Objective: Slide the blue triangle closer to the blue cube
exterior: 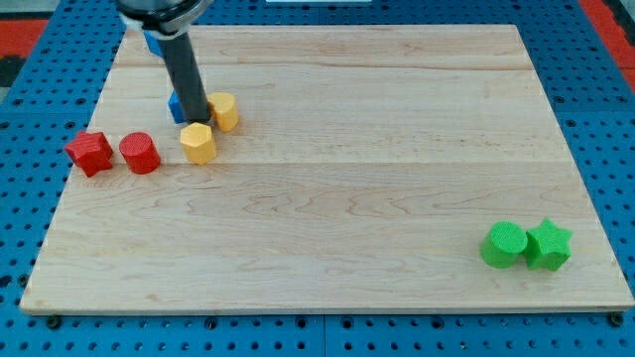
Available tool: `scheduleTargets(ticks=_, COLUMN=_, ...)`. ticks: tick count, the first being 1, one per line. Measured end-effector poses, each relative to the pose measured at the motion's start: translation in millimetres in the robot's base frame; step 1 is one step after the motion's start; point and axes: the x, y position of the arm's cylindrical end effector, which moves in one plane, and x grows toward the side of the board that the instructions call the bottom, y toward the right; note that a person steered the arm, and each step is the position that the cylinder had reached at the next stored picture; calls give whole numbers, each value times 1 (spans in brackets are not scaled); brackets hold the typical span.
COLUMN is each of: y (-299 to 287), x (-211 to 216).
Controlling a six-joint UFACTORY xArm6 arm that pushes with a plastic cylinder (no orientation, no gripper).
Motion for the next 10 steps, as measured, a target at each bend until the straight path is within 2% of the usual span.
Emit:
scheduleTargets(ticks=3, y=-62, x=1)
scheduleTargets(ticks=5, y=-53, x=-46)
scheduleTargets(ticks=7, y=-46, x=-13)
scheduleTargets(ticks=10, y=-34, x=-98)
